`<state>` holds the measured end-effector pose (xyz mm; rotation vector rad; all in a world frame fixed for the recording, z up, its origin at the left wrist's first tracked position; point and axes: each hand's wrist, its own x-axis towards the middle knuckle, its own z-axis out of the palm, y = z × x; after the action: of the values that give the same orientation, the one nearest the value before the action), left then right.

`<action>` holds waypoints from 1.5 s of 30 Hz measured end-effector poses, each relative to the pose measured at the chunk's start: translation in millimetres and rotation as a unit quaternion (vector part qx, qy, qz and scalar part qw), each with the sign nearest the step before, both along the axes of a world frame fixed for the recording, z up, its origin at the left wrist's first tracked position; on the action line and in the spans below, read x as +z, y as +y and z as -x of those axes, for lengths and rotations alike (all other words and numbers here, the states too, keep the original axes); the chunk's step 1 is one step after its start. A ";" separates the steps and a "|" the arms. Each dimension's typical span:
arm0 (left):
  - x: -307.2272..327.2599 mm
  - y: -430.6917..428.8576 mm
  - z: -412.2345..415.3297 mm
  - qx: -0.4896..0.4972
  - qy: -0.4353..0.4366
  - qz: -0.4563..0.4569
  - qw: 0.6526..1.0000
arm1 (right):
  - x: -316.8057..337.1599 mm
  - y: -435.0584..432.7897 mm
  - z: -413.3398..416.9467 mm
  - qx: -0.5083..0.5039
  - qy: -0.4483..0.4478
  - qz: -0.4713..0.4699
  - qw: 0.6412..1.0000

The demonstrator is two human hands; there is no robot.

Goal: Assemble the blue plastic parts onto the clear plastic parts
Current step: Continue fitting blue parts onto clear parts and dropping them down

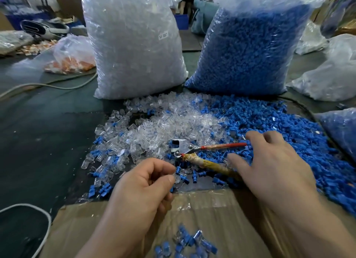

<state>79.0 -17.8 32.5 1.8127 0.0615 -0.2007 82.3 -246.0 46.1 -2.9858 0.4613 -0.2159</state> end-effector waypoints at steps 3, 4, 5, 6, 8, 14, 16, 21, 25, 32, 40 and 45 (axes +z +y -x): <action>0.2 -0.5 -0.8 0.004 0.000 -0.009 1.000 | -11.2 -9.5 -8.8 -0.026 0.046 0.008 0.999; 0.0 -0.8 -0.7 0.004 0.000 -0.011 1.000 | -13.9 -10.4 -10.8 -0.030 0.051 0.007 0.998; -0.1 -0.9 -0.5 0.003 0.000 -0.013 1.000 | -15.9 -10.5 -12.2 -0.032 0.056 0.007 0.998; 0.1 -1.1 -0.4 0.003 0.001 -0.013 1.000 | -16.8 -10.2 -13.1 -0.032 0.058 0.010 0.998; 1.3 -1.1 0.2 0.000 0.003 -0.012 1.000 | -17.1 -9.2 -13.6 -0.032 0.056 0.009 0.998; 2.7 0.1 1.9 0.002 0.010 -0.017 1.000 | -16.4 -6.8 -12.7 -0.051 0.006 -0.008 0.999; 3.1 0.8 1.9 0.004 0.010 -0.015 1.000 | -17.5 -6.5 -12.5 -0.039 -0.014 -0.012 0.999; 3.2 0.8 0.5 0.002 0.012 -0.015 1.000 | -21.0 -9.1 -12.1 0.013 -0.084 -0.030 0.996; 0.9 0.6 1.3 0.001 0.014 -0.018 1.000 | -23.9 -13.1 -11.3 0.048 -0.128 -0.064 0.988; -3.1 4.4 1.0 -0.001 0.006 -0.008 1.000 | -12.1 6.7 2.1 0.150 -0.223 -0.151 0.951; -5.5 3.5 -1.2 0.036 0.024 0.080 0.996 | -25.8 45.8 6.6 0.348 -0.088 -0.045 0.932; -9.9 6.8 -2.5 0.034 0.017 0.088 0.995 | -28.9 38.5 2.9 0.359 -0.196 -0.070 0.910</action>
<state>81.5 -11.0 22.5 1.6292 0.1256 -0.1826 79.4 -207.5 17.2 -2.6410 -0.6249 -0.6418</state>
